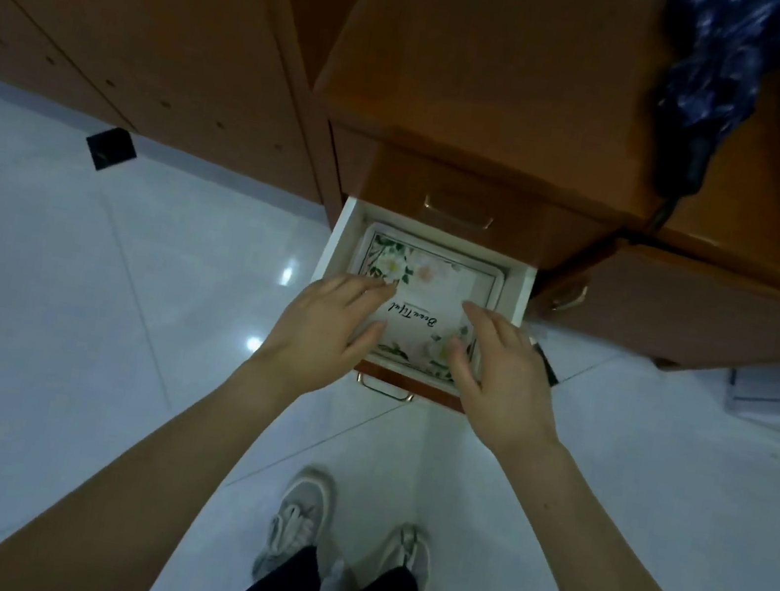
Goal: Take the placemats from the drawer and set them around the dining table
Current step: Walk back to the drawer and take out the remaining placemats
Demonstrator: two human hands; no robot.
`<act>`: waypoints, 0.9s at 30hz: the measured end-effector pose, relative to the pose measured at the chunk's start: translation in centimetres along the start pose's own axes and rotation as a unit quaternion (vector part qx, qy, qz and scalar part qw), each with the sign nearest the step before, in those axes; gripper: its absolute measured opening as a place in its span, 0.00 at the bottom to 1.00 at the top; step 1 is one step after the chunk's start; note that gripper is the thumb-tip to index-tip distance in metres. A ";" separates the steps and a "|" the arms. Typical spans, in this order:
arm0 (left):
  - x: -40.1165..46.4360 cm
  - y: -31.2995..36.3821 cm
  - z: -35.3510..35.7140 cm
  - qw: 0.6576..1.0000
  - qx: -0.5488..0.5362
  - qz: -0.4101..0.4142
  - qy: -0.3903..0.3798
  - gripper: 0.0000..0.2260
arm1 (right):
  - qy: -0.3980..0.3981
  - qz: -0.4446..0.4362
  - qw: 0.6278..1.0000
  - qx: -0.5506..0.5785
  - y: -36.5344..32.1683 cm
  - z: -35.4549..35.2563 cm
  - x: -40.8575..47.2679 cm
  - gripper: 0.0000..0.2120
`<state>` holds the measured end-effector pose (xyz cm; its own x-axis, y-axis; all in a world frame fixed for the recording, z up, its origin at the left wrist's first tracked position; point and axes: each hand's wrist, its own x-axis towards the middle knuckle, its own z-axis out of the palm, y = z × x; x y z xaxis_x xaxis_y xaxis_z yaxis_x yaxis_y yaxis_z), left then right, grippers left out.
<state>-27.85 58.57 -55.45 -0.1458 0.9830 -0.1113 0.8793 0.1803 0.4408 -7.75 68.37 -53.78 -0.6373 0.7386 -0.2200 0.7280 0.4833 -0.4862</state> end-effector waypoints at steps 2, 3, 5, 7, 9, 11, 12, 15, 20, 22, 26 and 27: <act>0.9 -2.0 2.9 1.000 -0.009 0.007 -0.014 0.25 | -0.015 0.007 1.000 0.000 1.6 3.2 1.1 0.26; 1.3 -3.0 4.3 1.000 -0.013 0.010 -0.026 0.26 | -0.023 0.008 1.000 0.001 2.5 4.8 1.7 0.25; 2.6 -4.9 6.5 0.998 -0.013 0.016 -0.063 0.26 | -0.044 0.009 0.999 0.002 4.0 7.5 3.1 0.23; 3.8 -6.8 8.8 0.993 0.000 0.033 -0.115 0.22 | -0.067 0.013 0.998 0.009 5.2 9.6 4.5 0.22; 5.1 -8.5 10.9 0.983 0.031 0.055 -0.170 0.19 | -0.102 0.027 0.994 0.040 6.1 11.3 5.8 0.22; 6.4 -9.8 12.2 0.969 0.049 0.052 -0.237 0.18 | -0.146 0.055 0.985 0.079 6.8 12.7 6.8 0.21; 7.1 -10.4 12.6 0.959 0.061 0.049 -0.272 0.19 | -0.166 0.066 0.980 0.089 7.2 13.4 7.2 0.22; 8.2 -11.4 13.5 0.931 0.105 0.065 -0.343 0.21 | -0.221 0.067 0.970 0.078 8.2 15.0 8.2 0.24; 8.5 -12.5 15.1 0.909 0.143 0.088 -0.381 0.23 | -0.273 0.065 0.960 0.024 8.9 16.9 8.8 0.27; 8.7 -12.9 15.4 0.900 0.179 0.127 -0.377 0.22 | -0.283 0.028 0.959 -0.020 9.3 17.5 9.2 0.25; 9.3 -13.5 15.9 0.887 0.201 0.164 -0.381 0.23 | -0.294 -0.032 0.951 -0.090 9.7 17.9 10.2 0.22; 9.4 -13.5 15.9 0.884 0.210 0.177 -0.379 0.23 | -0.296 -0.050 0.948 -0.105 9.8 18.0 10.4 0.20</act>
<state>-33.90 64.84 -76.60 0.3787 0.6409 -0.6677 0.9225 -0.3194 0.2167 -11.82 72.32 -76.06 -0.6901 0.3219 -0.6482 0.6518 0.6657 -0.3632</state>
